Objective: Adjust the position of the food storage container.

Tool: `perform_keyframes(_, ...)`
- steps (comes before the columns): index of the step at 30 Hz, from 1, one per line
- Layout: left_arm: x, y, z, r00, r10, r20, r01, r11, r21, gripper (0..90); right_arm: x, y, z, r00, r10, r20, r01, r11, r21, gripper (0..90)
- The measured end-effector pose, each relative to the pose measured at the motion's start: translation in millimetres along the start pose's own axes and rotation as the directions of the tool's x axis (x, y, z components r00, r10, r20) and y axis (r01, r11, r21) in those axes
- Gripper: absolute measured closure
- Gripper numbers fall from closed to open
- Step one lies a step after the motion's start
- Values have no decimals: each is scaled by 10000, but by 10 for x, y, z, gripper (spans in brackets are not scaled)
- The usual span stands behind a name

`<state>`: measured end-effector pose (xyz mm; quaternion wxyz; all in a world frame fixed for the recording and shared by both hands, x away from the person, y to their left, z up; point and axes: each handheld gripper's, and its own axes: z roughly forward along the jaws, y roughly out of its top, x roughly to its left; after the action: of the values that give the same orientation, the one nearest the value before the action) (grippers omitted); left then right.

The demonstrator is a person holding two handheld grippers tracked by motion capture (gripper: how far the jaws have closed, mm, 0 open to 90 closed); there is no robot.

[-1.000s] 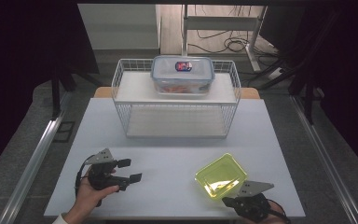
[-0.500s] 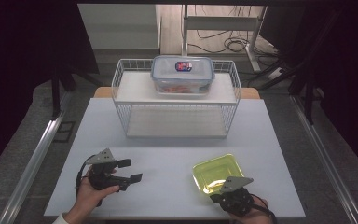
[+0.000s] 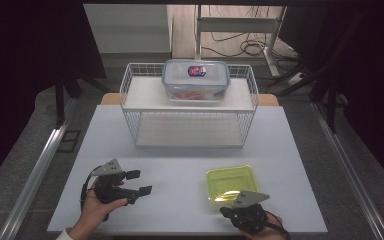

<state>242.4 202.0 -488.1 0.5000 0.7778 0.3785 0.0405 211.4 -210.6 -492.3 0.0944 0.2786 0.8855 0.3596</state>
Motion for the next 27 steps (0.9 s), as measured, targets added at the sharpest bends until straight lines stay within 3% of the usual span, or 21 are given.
perform_keyframes(1, 4, 0, -3, 10000, 6, -14, -6, 10000, -9, 209, 0, 0, 0, 10000, 0, 0, 0, 10000, 0, 894)
perform_keyframes(4, 11, 0, -6, 10000, -31, -40, 31, 10000, 10, 208, -120, 20, -273, 9981, 411, 458, -379, 9970, -679, 894)
perform_keyframes(8, 2, 2, 5, 10000, -66, -51, 66, 10000, 20, 207, -388, 46, -566, 9862, 1128, 1214, -957, 9858, -1382, 894)
perform_keyframes(12, 0, 3, 19, 10000, -63, -45, 64, 10000, 69, 207, -724, -2, -693, 9644, 1980, 1751, -1717, 9730, -1544, 895)
perform_keyframes(13, 2, 3, 22, 10000, -68, -49, 69, 9999, 81, 207, -814, -29, -696, 9557, 2223, 1931, -1951, 9692, -1502, 895)
perform_keyframes(14, 3, 2, 22, 10000, -73, -50, 74, 9999, 80, 207, -977, -97, -669, 9367, 2722, 2202, -2488, 9600, -1282, 894)
perform_keyframes(15, 3, 2, 21, 10000, -76, -52, 76, 9999, 74, 207, -977, -97, -669, 9367, 2722, 2202, -2488, 9600, -1282, 894)
perform_keyframes(17, 7, 3, 17, 9999, -97, -52, 97, 9999, 55, 207, -1093, -167, -611, 9212, 3111, 2337, -2934, 9499, -1080, 895)
perform_keyframes(19, 11, 2, 15, 9999, -89, -63, 89, 9999, 61, 207, -1149, -223, -540, 9133, 3374, 2281, -3247, 9413, -923, 895)
perform_keyframes(21, 12, 2, 15, 9999, -92, -68, 93, 9999, 65, 207, -1142, -244, -468, 9148, 3366, 2233, -3299, 9416, -681, 894)
perform_keyframes(22, 9, 2, 15, 9999, -96, -67, 96, 9999, 60, 207, -1101, -235, -407, 9194, 3289, 2158, -3275, 9439, -430, 894)
perform_keyframes(27, 2, 0, 14, 9999, -83, -72, 84, 9999, 64, 207, -1050, -197, -315, 9253, 3076, 2217, -3123, 9499, -145, 894)
